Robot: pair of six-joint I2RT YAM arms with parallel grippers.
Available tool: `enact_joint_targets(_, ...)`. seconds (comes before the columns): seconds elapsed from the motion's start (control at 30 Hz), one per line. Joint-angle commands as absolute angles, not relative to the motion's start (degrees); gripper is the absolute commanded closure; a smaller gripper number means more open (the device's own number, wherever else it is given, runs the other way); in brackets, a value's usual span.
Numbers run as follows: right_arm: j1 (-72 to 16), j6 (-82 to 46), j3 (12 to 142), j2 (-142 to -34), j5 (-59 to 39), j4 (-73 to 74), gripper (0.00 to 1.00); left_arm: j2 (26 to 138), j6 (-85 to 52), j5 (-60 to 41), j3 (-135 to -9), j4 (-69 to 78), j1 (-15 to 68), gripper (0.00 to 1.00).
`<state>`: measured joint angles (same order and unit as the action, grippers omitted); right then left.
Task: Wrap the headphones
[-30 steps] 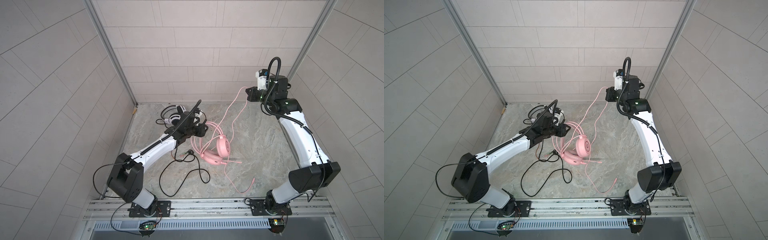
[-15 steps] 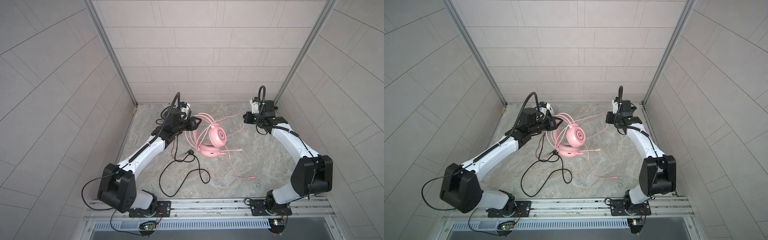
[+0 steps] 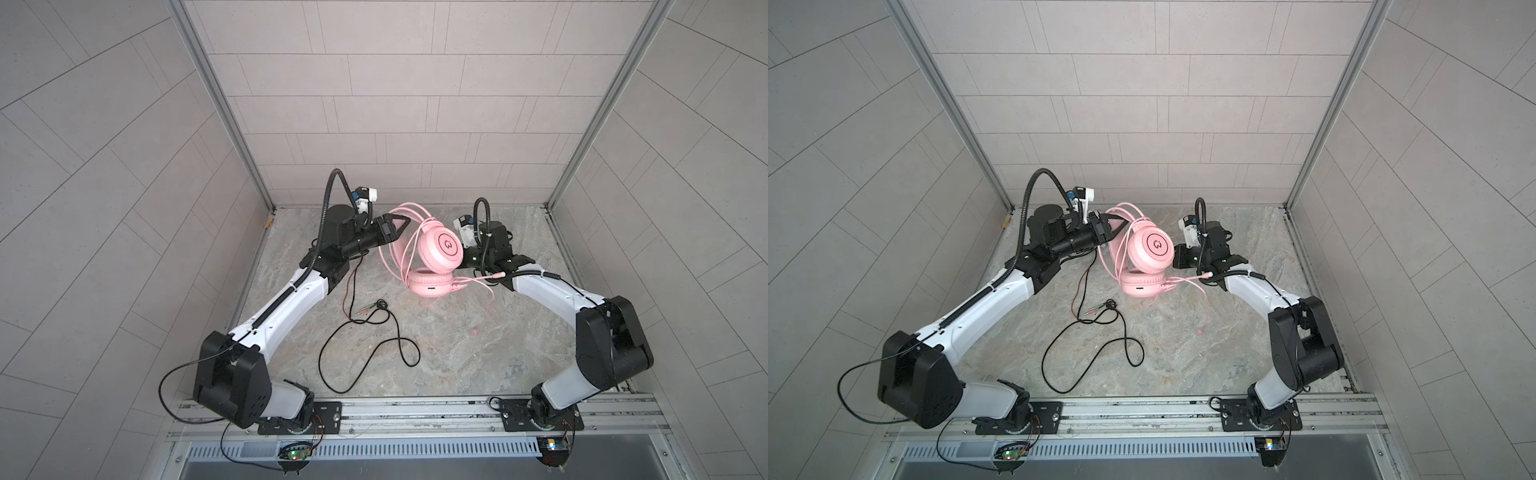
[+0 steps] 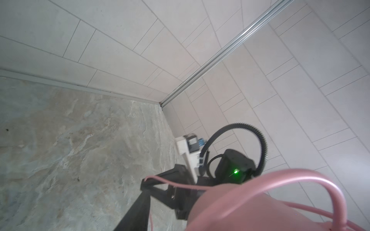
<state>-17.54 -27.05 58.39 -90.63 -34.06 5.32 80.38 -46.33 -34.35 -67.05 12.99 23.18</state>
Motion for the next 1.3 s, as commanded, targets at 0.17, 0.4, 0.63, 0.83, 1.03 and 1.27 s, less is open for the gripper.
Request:
enact_joint_targets(0.17, -14.61, -38.80, 53.85, -89.38, -41.15, 22.85, 1.00, 79.03, -43.97, -33.35, -75.98, 7.04, 22.69, 1.00)
enact_joint_targets(0.4, -13.69, -28.43, 55.14, -85.25, -38.41, 7.22, 0.76, 78.44, -39.72, -30.81, -76.36, 1.59, 22.35, 1.00)
enact_joint_targets(0.63, -12.33, -26.57, 53.67, -77.76, -35.60, 0.66, 0.58, 80.08, -38.36, -30.92, -76.92, -3.74, 19.21, 1.00)
enact_joint_targets(0.83, -11.41, -25.40, 51.32, -72.48, -31.96, -4.01, 0.51, 81.26, -36.75, -31.02, -78.62, -9.64, 16.03, 1.00)
enact_joint_targets(1.03, -11.07, -23.76, 46.81, -65.52, -30.60, -4.67, 0.50, 81.74, -35.83, -32.16, -79.34, -13.30, 13.45, 1.00)
enact_joint_targets(1.27, -11.40, -25.53, 37.99, -56.83, -37.69, 5.97, 0.45, 81.74, -33.42, -32.08, -80.23, -17.08, 11.39, 1.00)
